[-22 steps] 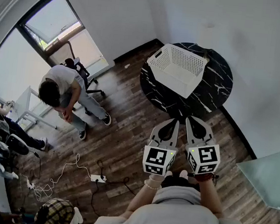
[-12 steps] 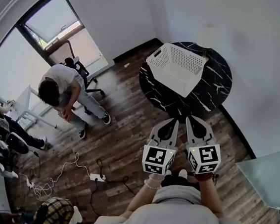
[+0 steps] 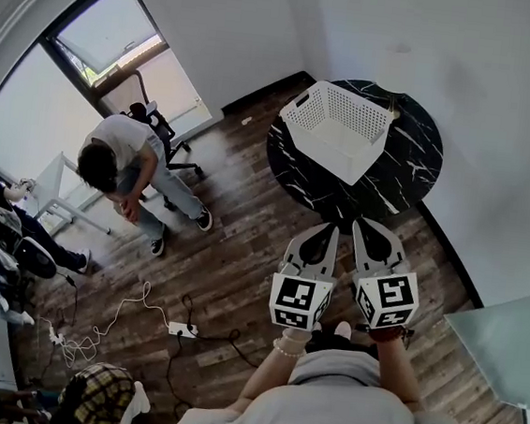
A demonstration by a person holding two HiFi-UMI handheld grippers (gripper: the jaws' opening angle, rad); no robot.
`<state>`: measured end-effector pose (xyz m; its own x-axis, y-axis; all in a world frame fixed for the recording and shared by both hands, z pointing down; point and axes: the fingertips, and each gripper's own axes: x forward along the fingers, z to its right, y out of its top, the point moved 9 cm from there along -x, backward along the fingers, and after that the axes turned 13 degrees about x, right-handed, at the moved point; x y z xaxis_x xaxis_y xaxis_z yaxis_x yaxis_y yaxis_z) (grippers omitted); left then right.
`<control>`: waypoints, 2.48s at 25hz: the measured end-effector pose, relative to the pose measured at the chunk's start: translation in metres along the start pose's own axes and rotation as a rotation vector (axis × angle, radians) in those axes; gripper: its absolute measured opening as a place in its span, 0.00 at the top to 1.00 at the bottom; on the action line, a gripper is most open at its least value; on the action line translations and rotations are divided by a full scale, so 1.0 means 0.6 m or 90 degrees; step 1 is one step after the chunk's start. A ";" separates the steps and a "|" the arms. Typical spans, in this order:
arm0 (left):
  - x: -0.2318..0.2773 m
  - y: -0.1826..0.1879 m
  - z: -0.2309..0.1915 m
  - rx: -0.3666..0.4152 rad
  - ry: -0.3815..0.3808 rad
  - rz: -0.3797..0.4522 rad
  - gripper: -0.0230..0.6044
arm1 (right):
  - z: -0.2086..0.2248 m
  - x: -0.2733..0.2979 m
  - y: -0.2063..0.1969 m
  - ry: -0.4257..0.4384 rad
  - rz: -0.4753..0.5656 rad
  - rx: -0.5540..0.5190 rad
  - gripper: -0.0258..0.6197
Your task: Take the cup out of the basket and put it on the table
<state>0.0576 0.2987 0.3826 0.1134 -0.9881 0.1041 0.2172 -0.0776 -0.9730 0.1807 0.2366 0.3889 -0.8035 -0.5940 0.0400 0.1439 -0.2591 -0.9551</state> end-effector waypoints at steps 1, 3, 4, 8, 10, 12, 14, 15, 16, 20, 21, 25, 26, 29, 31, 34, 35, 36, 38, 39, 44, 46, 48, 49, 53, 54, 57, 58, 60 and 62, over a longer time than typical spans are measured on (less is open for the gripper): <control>0.002 0.000 0.002 0.000 0.004 -0.001 0.95 | 0.004 0.000 0.000 0.002 -0.001 0.000 0.94; 0.004 0.000 0.006 -0.001 0.010 -0.003 0.95 | 0.013 -0.002 -0.001 0.005 -0.004 0.001 0.94; 0.005 -0.002 0.007 -0.002 0.014 -0.004 0.95 | 0.016 -0.003 -0.002 0.007 -0.004 0.002 0.94; 0.005 -0.006 0.009 -0.002 0.033 -0.013 0.95 | 0.029 -0.004 -0.002 0.015 -0.005 0.001 0.94; 0.006 -0.004 0.008 -0.001 0.040 -0.016 0.95 | 0.034 -0.006 0.001 0.016 -0.006 0.002 0.94; 0.008 -0.001 0.005 0.000 0.045 -0.015 0.95 | 0.037 -0.006 0.004 0.018 -0.006 0.004 0.94; 0.011 0.001 0.004 0.002 0.046 -0.015 0.95 | 0.040 -0.006 0.006 0.019 -0.003 0.007 0.94; 0.014 0.001 0.004 0.003 0.046 -0.015 0.95 | 0.041 -0.006 0.006 0.018 -0.002 0.008 0.94; 0.016 0.001 0.004 0.004 0.044 -0.015 0.95 | 0.044 -0.007 0.005 0.016 -0.001 0.009 0.94; 0.032 0.000 0.005 0.003 0.035 -0.014 0.95 | 0.056 -0.004 0.003 0.006 -0.003 0.008 0.94; 0.036 -0.001 0.005 0.002 0.033 -0.013 0.95 | 0.059 -0.002 0.002 0.002 -0.005 0.008 0.94; 0.055 -0.004 -0.003 -0.002 0.022 -0.013 0.95 | 0.072 0.008 0.001 -0.011 -0.011 0.005 0.94; 0.059 -0.006 -0.006 -0.002 0.020 -0.013 0.95 | 0.076 0.012 0.001 -0.015 -0.012 0.006 0.94; 0.073 -0.008 -0.018 -0.003 0.014 -0.013 0.95 | 0.086 0.027 0.002 -0.025 -0.013 0.011 0.94; 0.081 -0.011 -0.028 -0.003 0.009 -0.014 0.95 | 0.090 0.039 0.003 -0.031 -0.013 0.013 0.94; 0.092 -0.019 -0.045 -0.006 -0.001 -0.019 0.95 | 0.092 0.061 0.001 -0.037 -0.015 0.020 0.94; 0.096 -0.022 -0.052 -0.007 -0.004 -0.020 0.95 | 0.092 0.068 0.000 -0.040 -0.016 0.023 0.94; 0.101 -0.025 -0.060 -0.008 -0.008 -0.021 0.95 | 0.092 0.076 -0.001 -0.043 -0.017 0.024 0.94; 0.112 -0.030 -0.077 -0.009 -0.016 -0.022 0.95 | 0.090 0.093 -0.002 -0.051 -0.017 0.025 0.94; 0.118 -0.032 -0.086 -0.009 -0.020 -0.022 0.95 | 0.090 0.102 -0.002 -0.055 -0.018 0.024 0.94; 0.156 -0.043 -0.126 -0.007 -0.049 -0.019 0.95 | 0.091 0.150 -0.007 -0.076 -0.021 0.018 0.94; 0.174 -0.046 -0.143 -0.004 -0.061 -0.020 0.95 | 0.093 0.171 -0.005 -0.084 -0.019 0.020 0.94; 0.189 -0.048 -0.162 0.000 -0.069 -0.019 0.95 | 0.094 0.192 -0.003 -0.090 -0.015 0.022 0.94; 0.195 -0.049 -0.170 0.002 -0.072 -0.017 0.95 | 0.094 0.202 -0.002 -0.092 -0.013 0.022 0.94; 0.221 -0.055 -0.204 0.004 -0.087 -0.010 0.95 | 0.096 0.239 -0.002 -0.104 -0.006 0.023 0.94; 0.227 -0.057 -0.211 0.004 -0.091 -0.009 0.95 | 0.095 0.247 -0.003 -0.107 -0.005 0.023 0.94; 0.242 -0.059 -0.232 0.006 -0.106 -0.005 0.95 | 0.095 0.267 -0.001 -0.121 0.001 0.020 0.94; 0.247 -0.060 -0.238 0.007 -0.112 -0.002 0.95 | 0.095 0.273 -0.001 -0.126 0.004 0.020 0.94; 0.256 -0.063 -0.248 0.008 -0.122 0.001 0.95 | 0.094 0.283 -0.002 -0.137 0.007 0.020 0.94; 0.264 -0.065 -0.257 0.007 -0.133 0.003 0.95 | 0.093 0.292 -0.003 -0.146 0.010 0.021 0.94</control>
<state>-0.0822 0.1249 0.4056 0.3131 -0.9392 0.1408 0.2271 -0.0699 -0.9714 0.0720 0.0903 0.4139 -0.6490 -0.7548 0.0952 0.1769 -0.2715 -0.9460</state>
